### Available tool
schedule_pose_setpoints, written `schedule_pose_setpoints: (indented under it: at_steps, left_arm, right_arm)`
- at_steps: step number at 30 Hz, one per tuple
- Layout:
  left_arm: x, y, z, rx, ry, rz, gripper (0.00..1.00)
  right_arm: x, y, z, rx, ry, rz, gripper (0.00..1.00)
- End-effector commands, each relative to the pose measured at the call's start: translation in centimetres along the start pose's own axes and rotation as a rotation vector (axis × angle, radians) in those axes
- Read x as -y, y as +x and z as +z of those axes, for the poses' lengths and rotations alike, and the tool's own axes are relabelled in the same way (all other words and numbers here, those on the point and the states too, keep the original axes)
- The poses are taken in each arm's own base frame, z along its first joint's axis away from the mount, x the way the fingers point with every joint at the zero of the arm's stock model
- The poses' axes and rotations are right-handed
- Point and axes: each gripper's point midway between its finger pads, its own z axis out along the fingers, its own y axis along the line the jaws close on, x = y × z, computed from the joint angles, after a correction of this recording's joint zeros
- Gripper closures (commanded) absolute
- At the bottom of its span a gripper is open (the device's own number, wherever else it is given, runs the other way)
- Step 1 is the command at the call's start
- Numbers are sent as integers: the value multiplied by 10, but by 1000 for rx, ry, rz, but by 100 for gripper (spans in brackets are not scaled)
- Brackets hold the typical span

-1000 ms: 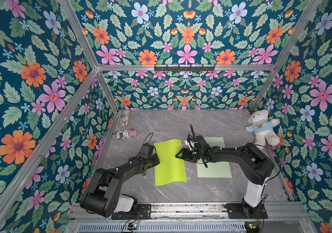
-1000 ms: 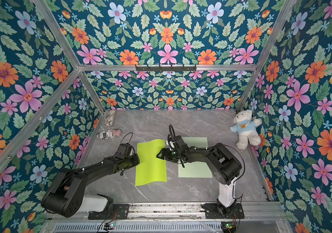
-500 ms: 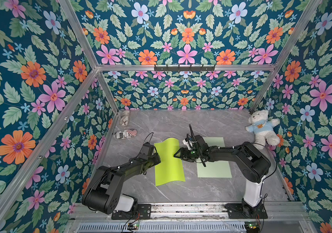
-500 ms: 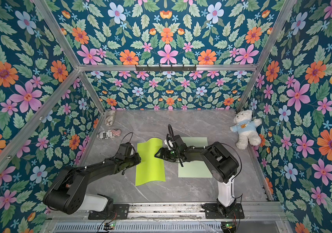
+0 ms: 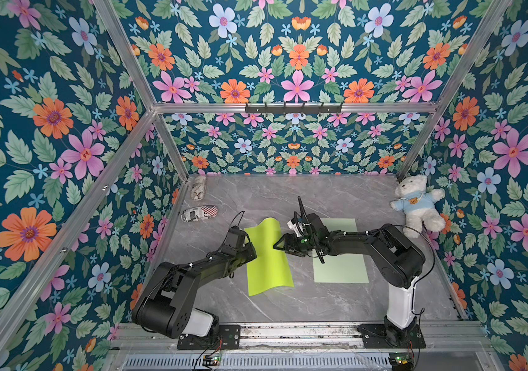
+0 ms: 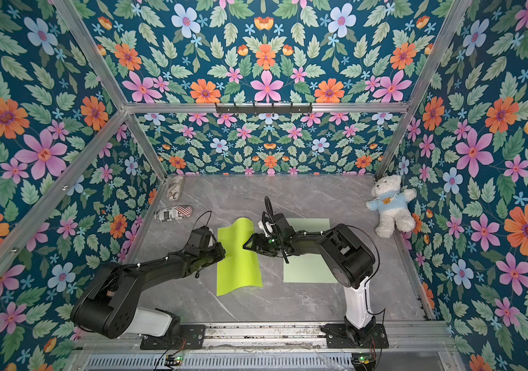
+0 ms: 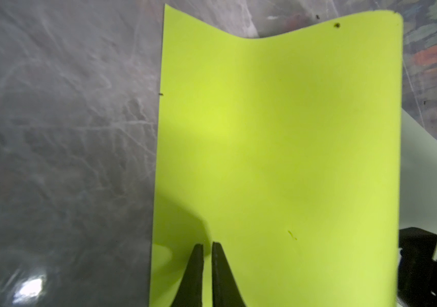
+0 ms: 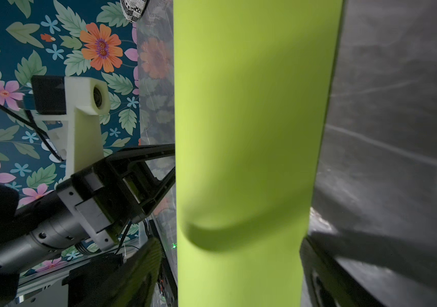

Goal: Fold the rectangular paper in half along the long edge
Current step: Pick up the paper from the center of the board.

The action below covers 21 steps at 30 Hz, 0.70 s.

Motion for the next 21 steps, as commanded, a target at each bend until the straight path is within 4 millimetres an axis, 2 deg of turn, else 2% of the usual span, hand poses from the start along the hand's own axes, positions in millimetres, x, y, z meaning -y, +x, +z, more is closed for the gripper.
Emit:
schedule_pose_setpoints:
  at_steps: [1,11,21]
  left_arm:
    - [-49,62,-4,-231,-190,-37,87]
    - [-48,60,-4,-227,-191,-36,87]
    - [-49,60,-4,-224,-193,-35,87]
  right_arm:
    - [23,12,5,-40,93,52,14]
    - [21,8,19,-60,108,41,14]
    - [28,15,38,-105,201,27,15]
